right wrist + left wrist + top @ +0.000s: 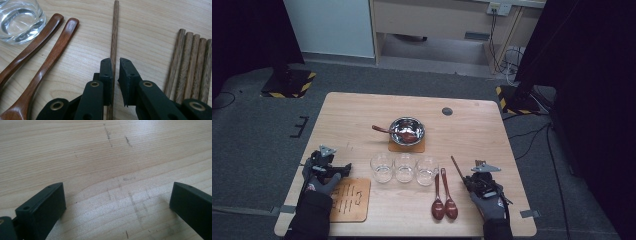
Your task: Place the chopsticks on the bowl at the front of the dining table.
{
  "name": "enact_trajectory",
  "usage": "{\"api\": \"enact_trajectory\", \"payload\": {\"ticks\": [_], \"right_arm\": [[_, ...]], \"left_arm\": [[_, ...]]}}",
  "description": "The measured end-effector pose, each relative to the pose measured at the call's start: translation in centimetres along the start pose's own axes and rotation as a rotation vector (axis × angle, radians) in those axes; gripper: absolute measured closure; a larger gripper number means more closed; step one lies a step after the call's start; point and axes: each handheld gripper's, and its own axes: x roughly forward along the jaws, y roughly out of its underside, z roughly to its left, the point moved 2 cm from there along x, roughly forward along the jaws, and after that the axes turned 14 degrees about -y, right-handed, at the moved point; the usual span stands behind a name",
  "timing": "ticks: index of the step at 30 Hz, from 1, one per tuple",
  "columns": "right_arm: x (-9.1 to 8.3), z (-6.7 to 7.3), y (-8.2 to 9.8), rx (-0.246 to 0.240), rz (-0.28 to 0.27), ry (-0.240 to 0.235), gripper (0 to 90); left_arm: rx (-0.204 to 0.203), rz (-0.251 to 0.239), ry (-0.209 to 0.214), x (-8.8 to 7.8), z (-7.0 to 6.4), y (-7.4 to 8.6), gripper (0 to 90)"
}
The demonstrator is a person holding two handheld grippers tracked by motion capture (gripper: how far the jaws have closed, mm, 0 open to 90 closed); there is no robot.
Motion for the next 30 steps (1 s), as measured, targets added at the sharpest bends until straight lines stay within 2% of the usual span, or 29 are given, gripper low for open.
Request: {"api": "enact_trajectory", "payload": {"ticks": [5,18,30], "right_arm": [[0.3,0.1,0.3,0.008,0.022,-0.007,81.2],[0.2,0.2,0.3,0.011,0.015,-0.014,84.9],[-1.2,0.7,-0.7,0.006,-0.042,-0.029,85.0]], "left_arm": [[-0.001,0.0,0.0,0.0,0.0,0.0,0.0],[0.0,0.0,0.0,0.0,0.0,0.0,0.0],[0.0,0.0,0.001,0.0,0.0,0.0,0.0]]}}
